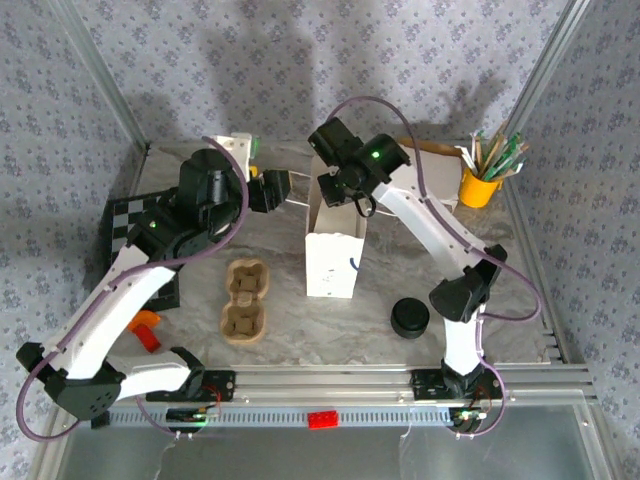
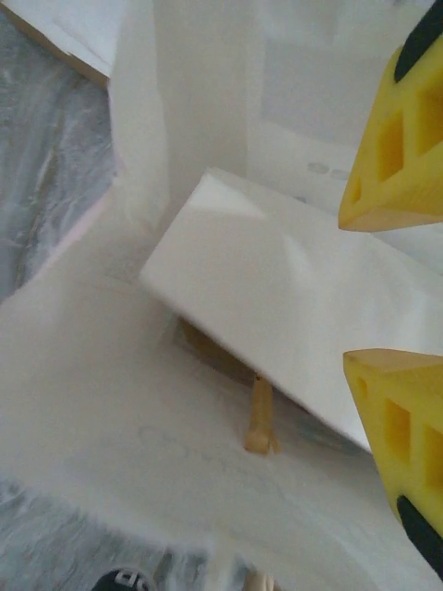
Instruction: Pack the takeout coffee
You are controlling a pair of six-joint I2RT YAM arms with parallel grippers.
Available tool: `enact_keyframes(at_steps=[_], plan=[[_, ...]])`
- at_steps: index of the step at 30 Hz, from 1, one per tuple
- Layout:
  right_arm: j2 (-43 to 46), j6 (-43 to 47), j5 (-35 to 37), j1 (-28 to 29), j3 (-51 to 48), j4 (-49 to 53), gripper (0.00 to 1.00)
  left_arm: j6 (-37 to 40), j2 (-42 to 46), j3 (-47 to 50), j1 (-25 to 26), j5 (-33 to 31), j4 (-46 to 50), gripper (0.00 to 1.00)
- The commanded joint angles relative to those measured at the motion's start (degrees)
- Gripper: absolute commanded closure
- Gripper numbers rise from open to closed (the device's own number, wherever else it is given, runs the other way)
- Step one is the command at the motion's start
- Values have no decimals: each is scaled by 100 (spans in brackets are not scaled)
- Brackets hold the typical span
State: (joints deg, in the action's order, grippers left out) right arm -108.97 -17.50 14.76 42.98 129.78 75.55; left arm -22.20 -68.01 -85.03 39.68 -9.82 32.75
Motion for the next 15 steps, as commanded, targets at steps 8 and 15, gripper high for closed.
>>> enact_keyframes(at_steps=[8, 15], plan=[[-175, -71, -237, -209, -333, -234, 84, -90, 79, -54, -77, 77, -116, 31], [366, -8, -367, -158, 50, -490, 75, -59, 51, -63, -109, 177, -134, 31]])
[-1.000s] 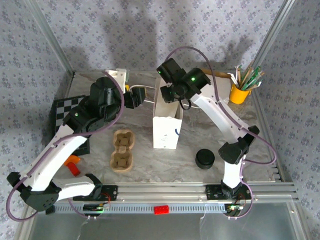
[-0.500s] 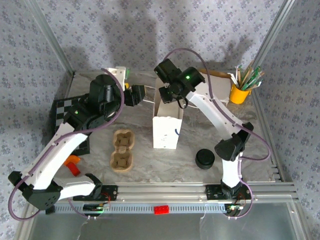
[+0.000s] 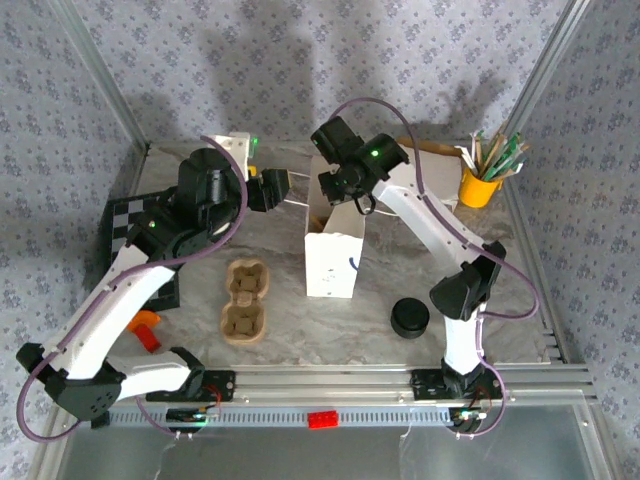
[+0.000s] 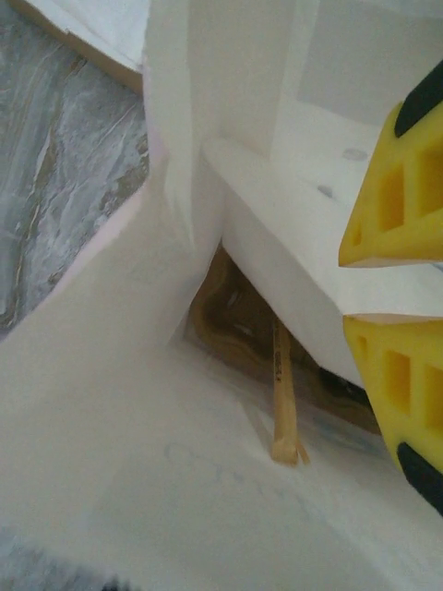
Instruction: Pack the takeout coffee
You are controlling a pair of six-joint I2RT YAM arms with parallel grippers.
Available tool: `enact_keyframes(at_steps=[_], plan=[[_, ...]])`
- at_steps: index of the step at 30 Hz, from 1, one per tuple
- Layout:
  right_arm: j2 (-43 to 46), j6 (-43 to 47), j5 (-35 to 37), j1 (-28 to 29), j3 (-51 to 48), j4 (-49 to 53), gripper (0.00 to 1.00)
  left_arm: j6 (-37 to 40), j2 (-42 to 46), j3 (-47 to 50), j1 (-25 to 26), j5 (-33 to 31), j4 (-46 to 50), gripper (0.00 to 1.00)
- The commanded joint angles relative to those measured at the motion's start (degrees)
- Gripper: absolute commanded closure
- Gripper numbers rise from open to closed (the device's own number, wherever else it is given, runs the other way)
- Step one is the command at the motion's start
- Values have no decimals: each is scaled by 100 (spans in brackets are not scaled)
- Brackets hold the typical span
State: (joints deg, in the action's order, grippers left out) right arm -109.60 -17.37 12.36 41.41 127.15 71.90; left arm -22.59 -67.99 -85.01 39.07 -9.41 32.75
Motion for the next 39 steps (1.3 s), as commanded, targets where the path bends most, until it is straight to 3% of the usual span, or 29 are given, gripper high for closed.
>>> enact_keyframes(at_steps=[1, 6, 11, 20, 28, 39], plan=[[553, -25, -152, -38, 339, -158, 68, -2, 41, -76, -57, 154, -127, 31], [1403, -192, -116, -488, -194, -604, 63, 208, 32, -55, -142, 603, -86, 31], [2038, -827, -232, -1638, -1055, -872, 57, 734, 46, -68, -158, 1222, 5, 29], [2610, -2012, -419, -3340, -3639, -2203, 37, 1237, -45, 29, -159, 1573, -16, 20], [2156, -2900, -615, -3892, -5116, -3531, 28, 1397, -5, 178, -155, 1069, 110, 16], [819, -3679, -507, -3930, -4957, -4475, 23, 1376, 111, 438, -208, 272, 192, 15]])
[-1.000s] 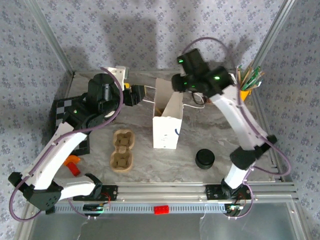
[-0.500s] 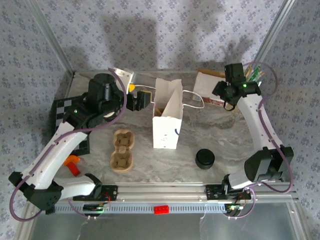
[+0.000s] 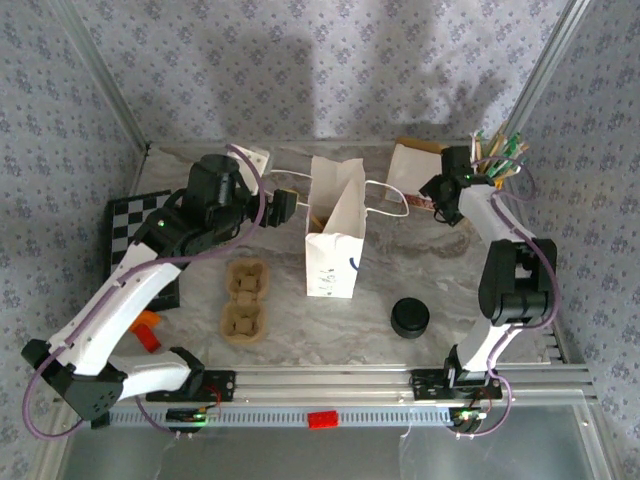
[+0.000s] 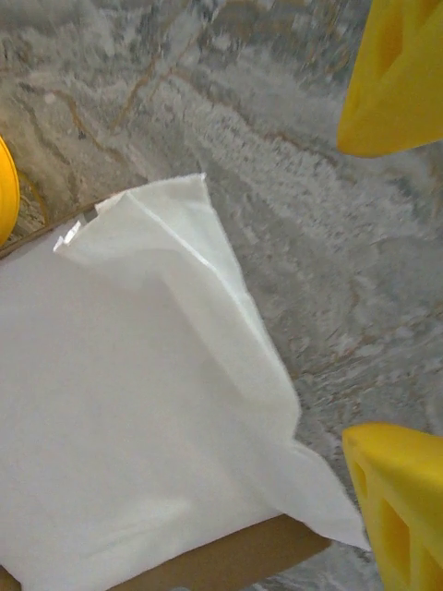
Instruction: Pack the takeout coffee
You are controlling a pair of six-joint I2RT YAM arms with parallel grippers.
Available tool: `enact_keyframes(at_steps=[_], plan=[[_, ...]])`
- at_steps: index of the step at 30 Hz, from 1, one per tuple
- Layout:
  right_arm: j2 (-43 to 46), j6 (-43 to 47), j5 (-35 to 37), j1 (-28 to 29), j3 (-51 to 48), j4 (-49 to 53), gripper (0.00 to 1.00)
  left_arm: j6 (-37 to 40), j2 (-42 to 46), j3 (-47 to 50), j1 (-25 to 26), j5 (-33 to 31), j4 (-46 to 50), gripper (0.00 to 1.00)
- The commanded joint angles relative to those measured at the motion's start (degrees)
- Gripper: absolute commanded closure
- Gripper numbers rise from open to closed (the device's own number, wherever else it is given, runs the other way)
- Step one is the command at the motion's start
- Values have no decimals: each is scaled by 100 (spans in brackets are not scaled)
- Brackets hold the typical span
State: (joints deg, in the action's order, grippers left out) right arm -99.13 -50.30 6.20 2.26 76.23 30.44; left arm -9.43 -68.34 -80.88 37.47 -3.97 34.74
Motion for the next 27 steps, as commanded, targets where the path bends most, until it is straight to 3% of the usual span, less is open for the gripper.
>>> enact_keyframes(at_steps=[1, 4, 13, 16, 18, 20, 27], plan=[[-322, -453, 90, -16, 187, -315, 23, 64, 138, 36, -60, -271, -12, 14], [-528, -549, 234, -36, 236, -423, 28, 64, 116, 42, -115, -289, 4, 14], [-888, -494, 470, -66, 468, -486, 56, 117, 92, 15, -334, -228, 66, 13], [-931, -471, 472, -81, 494, -519, 54, 128, 60, -19, -396, -161, 42, 13], [-941, -420, 517, -72, 525, -549, 46, 146, 27, -39, -437, -85, 15, 13], [-979, -460, 511, -76, 549, -561, 44, 152, -20, -59, -452, -30, 32, 13], [-1179, -428, 451, -139, 760, -556, 64, 128, -14, -121, -501, 7, 118, 12]])
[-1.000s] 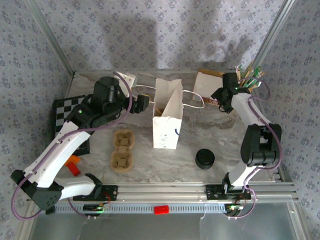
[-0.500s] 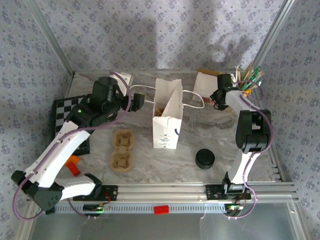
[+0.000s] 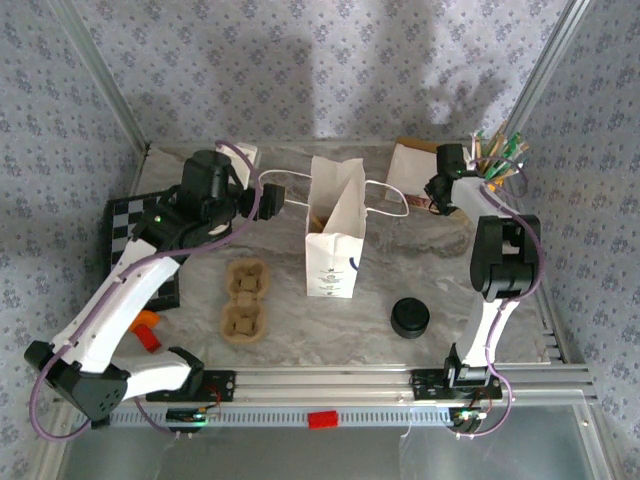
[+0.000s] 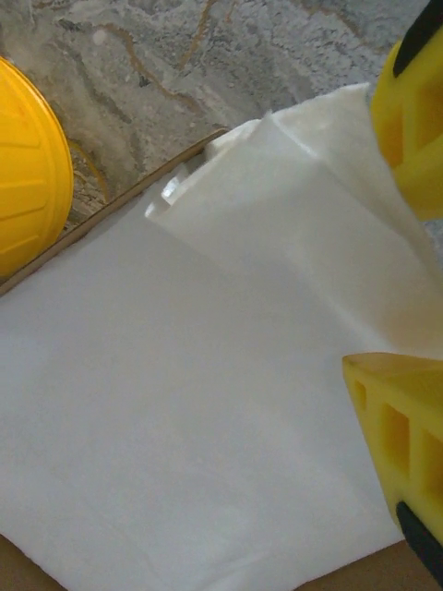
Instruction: Pack the takeout coffee
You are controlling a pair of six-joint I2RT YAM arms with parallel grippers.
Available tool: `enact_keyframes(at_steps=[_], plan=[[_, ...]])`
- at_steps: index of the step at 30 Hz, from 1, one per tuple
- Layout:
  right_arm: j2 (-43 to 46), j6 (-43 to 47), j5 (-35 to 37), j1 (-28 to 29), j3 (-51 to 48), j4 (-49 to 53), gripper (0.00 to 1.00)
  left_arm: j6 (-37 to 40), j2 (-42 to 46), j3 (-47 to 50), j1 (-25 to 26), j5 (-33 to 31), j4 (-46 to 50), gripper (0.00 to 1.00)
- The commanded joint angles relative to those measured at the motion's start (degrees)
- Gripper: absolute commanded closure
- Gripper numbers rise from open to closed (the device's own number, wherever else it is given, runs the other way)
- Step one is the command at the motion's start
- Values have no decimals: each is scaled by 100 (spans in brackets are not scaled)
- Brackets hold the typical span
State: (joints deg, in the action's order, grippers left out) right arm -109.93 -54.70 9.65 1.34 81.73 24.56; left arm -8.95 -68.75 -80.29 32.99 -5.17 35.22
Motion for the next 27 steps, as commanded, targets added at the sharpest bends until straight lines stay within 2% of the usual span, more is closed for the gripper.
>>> enact_keyframes(at_steps=[1, 4, 6, 13, 20, 27], plan=[[-86, 25, 99, -47, 228, 55, 70, 78, 28, -174, -51, 141, 65, 12], [29, 43, 28, -74, 191, 82, 86, 52, 21, -181, -52, 147, 79, 12], [203, 59, 30, -75, 100, 58, 92, 29, 20, -180, -56, 164, 68, 12], [933, 3, -271, -73, -351, -240, 100, -17, -3, -367, -64, 178, 114, 12], [1932, 155, -573, 62, -575, -200, 100, -71, 86, -583, -62, -39, 229, 12], [3222, 676, -146, 385, -723, 81, 100, -178, 240, -754, -44, 151, 336, 10]])
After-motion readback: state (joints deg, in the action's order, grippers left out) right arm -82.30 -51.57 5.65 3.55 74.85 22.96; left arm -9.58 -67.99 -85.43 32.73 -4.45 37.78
